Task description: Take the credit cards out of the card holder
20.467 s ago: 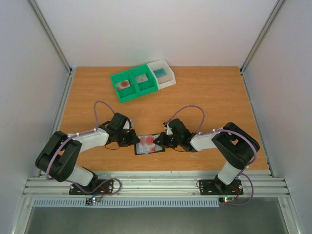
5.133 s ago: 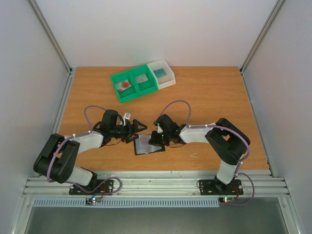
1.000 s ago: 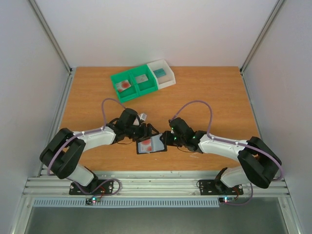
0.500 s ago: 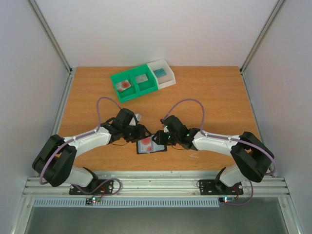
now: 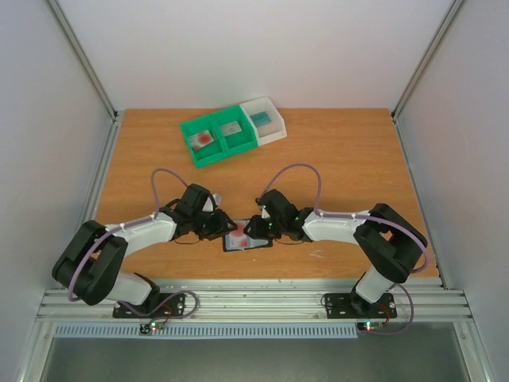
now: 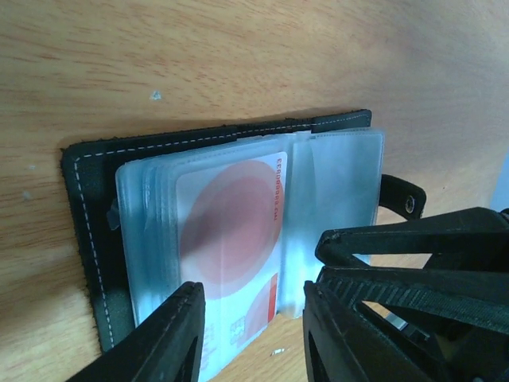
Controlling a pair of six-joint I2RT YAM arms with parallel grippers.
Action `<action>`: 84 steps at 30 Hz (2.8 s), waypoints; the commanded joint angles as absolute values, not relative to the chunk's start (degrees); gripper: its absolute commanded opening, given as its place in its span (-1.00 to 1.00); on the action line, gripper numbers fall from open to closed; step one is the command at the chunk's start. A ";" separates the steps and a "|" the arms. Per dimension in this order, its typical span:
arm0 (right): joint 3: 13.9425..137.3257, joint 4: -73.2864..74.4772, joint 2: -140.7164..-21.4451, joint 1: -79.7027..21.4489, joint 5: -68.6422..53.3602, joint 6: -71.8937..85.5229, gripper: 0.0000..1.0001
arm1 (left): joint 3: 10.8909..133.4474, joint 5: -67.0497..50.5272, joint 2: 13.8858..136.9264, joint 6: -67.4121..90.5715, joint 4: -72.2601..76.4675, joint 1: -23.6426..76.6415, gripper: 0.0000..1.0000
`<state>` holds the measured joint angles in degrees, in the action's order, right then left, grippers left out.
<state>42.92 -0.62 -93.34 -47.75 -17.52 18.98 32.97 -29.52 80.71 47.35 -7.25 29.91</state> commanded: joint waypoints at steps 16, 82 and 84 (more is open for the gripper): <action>46.28 -2.88 -99.94 -47.13 -18.80 18.37 -0.55 | 30.40 -27.67 79.72 45.29 -6.66 28.40 -0.54; 39.85 -12.92 -99.59 -44.97 -21.91 21.69 -0.83 | 33.00 -21.24 73.11 44.61 -12.33 31.00 -0.29; 40.03 -12.92 -99.37 -44.89 -21.95 21.71 -0.81 | 33.58 -21.72 74.07 44.60 -11.74 31.32 -0.33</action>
